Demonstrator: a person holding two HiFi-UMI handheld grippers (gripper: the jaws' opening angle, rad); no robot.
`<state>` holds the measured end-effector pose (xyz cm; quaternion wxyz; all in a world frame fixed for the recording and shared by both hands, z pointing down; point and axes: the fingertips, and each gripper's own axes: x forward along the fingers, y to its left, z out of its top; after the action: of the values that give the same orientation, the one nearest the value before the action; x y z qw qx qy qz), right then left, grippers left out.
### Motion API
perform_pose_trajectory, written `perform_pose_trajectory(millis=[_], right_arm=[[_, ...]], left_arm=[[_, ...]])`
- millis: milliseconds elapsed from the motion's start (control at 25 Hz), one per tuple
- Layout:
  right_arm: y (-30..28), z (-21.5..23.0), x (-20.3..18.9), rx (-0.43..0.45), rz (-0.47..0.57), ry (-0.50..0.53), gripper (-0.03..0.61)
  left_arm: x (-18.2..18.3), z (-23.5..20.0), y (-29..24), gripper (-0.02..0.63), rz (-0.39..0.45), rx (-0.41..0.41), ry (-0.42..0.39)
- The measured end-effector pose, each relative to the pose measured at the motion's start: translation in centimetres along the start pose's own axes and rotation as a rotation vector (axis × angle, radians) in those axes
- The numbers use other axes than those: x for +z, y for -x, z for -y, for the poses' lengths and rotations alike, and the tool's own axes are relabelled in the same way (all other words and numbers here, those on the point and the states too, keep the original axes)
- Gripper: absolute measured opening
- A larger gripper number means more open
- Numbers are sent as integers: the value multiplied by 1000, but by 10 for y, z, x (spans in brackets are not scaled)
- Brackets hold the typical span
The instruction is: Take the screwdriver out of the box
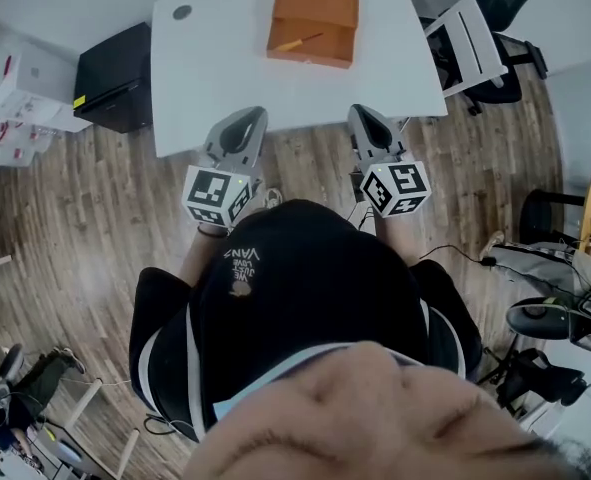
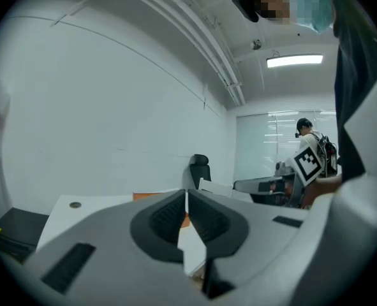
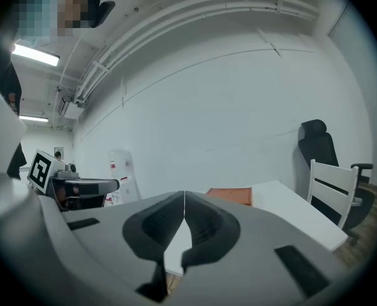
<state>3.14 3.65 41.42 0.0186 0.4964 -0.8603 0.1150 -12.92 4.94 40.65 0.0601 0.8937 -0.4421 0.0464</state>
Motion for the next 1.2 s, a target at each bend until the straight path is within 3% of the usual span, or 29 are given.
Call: perform_pose_trajectory(millis=[320,640,1200], right_arm=[[-8,-8,-7,-83,26,-33,12],[-15,1,-17,-132,18,-57,12],[-61,68,14,-76,31,-37,12]], left_arm=[[-2,-21,0,25,-7,-78,-16],[-7,-41,-13,25,-19,-95,9],[12,-47,-94,25,-3,-55,3]])
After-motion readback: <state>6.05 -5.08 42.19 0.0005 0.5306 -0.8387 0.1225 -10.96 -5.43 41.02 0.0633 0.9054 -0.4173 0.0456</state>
